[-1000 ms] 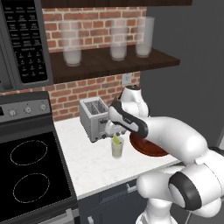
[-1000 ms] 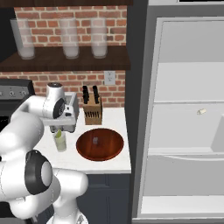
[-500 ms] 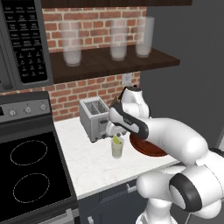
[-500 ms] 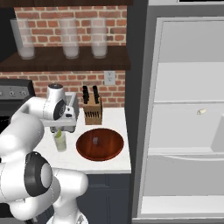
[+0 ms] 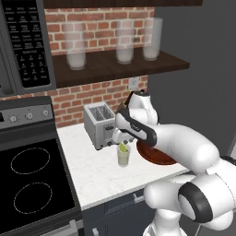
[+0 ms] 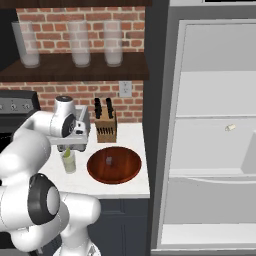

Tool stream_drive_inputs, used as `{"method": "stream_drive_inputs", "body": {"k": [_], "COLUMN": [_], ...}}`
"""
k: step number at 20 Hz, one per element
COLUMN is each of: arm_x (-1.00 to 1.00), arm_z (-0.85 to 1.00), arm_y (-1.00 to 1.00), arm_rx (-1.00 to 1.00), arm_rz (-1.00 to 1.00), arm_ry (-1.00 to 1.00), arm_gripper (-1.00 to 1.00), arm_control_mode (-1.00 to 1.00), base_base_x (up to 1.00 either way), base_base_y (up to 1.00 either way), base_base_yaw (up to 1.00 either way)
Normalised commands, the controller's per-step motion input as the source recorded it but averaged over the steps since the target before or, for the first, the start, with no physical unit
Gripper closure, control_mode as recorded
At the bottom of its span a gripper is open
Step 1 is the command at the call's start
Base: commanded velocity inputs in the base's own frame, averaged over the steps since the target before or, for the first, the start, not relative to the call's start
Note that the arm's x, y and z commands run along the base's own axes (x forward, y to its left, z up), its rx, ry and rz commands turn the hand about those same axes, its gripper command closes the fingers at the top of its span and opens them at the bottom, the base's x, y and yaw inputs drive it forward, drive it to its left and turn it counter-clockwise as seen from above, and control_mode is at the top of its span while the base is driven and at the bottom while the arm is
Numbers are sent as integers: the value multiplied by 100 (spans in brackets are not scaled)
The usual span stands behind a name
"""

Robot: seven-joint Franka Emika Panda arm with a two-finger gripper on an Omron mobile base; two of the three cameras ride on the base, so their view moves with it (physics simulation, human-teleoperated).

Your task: Grab a lemon wedge from the fridge and one ice cube from the ice bowl, and put them in the glass of lemonade.

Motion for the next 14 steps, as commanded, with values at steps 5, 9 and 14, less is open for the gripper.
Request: {"method": "stream_drive_inputs", "body": {"k": [5,9,14], "arm_x": [11,14,1], "arm_z": [0,0,0], "arm_y": [-18,0,0], "arm_rx": [0,0,0], "arm_rz": [0,0,-1], "arm_ry": [1,14,9], "arm_gripper": [100,100,100], "arm_control_mode": [-100,-100,-100], "base_base_x": [0,0,0], "base_base_y": [0,0,0], "base_base_yaw": [0,0,0]}}
